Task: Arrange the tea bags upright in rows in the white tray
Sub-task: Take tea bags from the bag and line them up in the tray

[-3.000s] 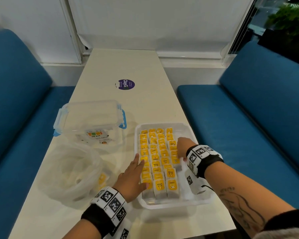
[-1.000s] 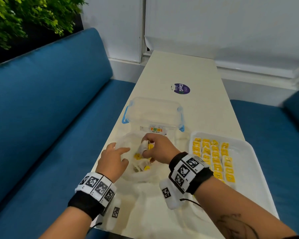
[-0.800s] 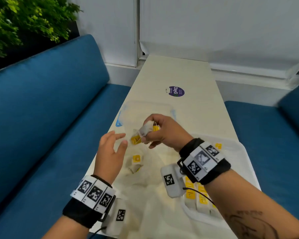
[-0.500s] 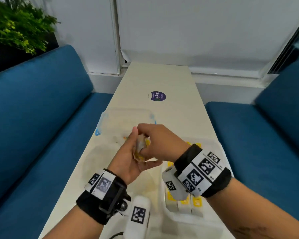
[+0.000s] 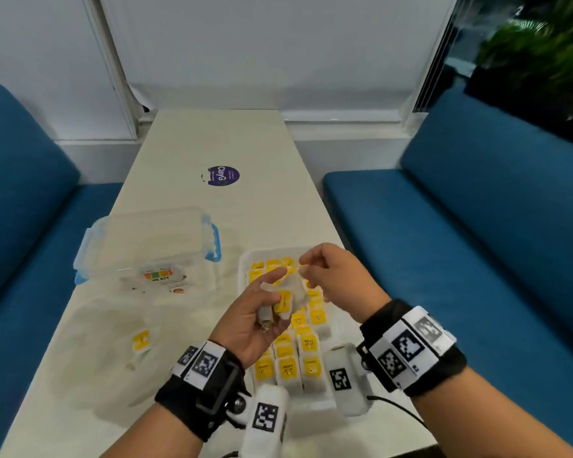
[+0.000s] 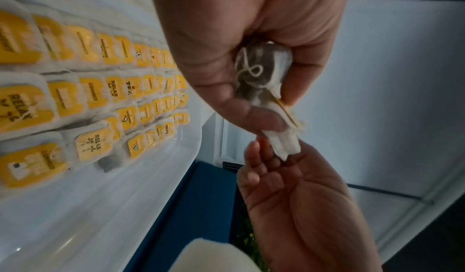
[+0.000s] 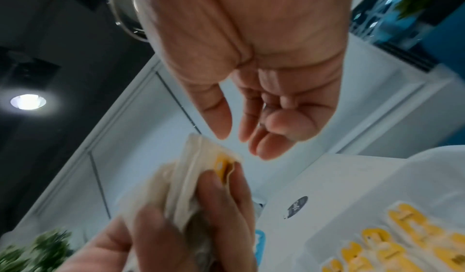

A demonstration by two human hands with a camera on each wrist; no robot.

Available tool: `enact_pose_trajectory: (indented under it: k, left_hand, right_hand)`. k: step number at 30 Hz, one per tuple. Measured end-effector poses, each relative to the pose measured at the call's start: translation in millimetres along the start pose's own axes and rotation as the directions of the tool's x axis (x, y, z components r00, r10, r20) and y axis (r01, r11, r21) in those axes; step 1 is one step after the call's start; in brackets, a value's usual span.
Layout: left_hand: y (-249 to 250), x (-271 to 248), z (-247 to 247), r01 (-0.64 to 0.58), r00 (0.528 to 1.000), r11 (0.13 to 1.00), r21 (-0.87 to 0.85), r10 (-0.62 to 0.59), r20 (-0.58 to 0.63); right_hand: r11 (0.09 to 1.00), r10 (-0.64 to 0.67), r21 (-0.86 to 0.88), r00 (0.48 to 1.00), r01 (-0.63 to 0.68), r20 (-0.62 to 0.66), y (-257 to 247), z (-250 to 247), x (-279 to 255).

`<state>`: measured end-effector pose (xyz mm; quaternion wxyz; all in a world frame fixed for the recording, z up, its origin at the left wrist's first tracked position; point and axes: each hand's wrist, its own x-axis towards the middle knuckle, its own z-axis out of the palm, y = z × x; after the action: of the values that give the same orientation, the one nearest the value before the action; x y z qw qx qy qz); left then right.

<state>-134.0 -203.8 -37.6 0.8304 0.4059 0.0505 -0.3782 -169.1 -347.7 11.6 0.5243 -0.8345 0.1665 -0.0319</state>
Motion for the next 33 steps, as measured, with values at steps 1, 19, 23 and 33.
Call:
enact_pose_trajectory:
  k: [1,19,23,33]
  left_hand:
    - [-2.5,2.0,3.1,-0.002,1.000,0.999,0.037,0.001,0.008]
    - [-18.2,10.8,3.1,0.092,0.987,0.995,0.035,-0.096,0.132]
    - [-14.3,9.3,-1.7,0.095,0.979,0.995,0.029,-0.098,0.177]
    - [-14.9,6.1,-12.6,0.201,0.977,0.976,-0.085,-0.193,0.093]
  right_hand:
    - [0.998,0.060,0.013,0.998,-0.061,0.023,4.6,-3.8,-0.8]
    - [0.942,0.084,0.297,0.965,-0.158,0.248,31.5,-3.1,-6.8]
    - [0.979,0.041,0.182,0.957,-0.096,0.287,32.8,-8.3,-7.1]
    - [1.000,0.007,0.000,0.981,-0.007,0.193,37.4,-5.3,-7.6]
